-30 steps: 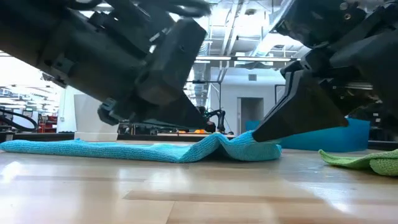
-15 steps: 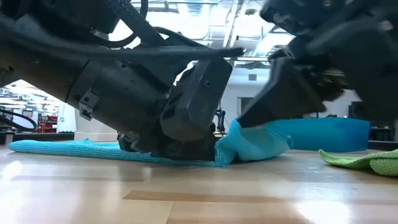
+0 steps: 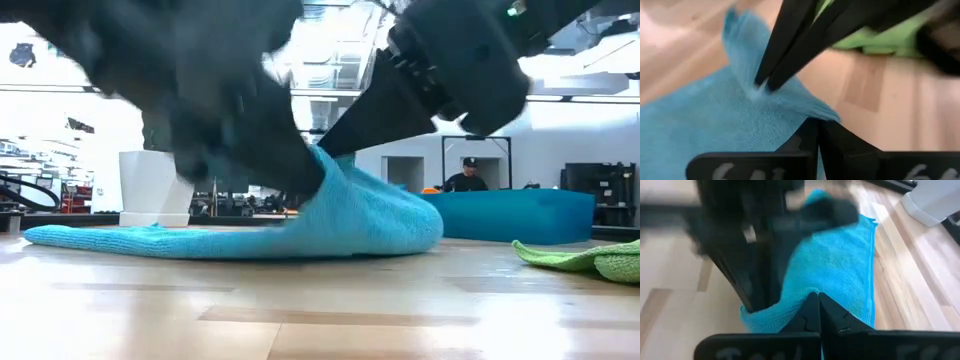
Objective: Fold microfiber towels
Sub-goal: Fold the blue microfiber cloth
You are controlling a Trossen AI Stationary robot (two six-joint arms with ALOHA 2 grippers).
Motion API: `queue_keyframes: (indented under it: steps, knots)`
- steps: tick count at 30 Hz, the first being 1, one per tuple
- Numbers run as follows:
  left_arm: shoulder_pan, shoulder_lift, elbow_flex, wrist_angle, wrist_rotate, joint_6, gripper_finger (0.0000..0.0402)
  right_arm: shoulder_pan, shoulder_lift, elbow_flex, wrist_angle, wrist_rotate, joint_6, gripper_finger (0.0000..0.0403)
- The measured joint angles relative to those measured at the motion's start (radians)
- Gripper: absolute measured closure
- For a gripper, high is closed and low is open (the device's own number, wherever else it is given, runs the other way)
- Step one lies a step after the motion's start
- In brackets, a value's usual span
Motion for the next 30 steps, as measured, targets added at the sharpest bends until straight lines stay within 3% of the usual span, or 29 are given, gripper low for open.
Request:
queue_keyframes:
  steps: [7,14,19,30]
  knots:
    - [-0.065,-0.176,0.001,-0.29,-0.029,-0.076,0.0401,-0.012,0.0,0.0,0.036,-0.03,-0.005,0.0392]
    - [-0.152,-0.126,-0.053,-0.47,-0.169,-0.356,0.0401,-0.017,0.001,-0.001,0.102,-0.07,-0.012,0.0393]
    - [-0.177,-0.106,-0.099,-0.474,-0.172,-0.486,0.0401,-0.039,0.048,0.0,0.206,-0.133,-0.024,0.0392]
    - [-0.176,-0.105,-0.156,-0.427,-0.149,-0.532,0.0401,-0.081,0.092,0.063,0.239,-0.183,-0.082,0.0392]
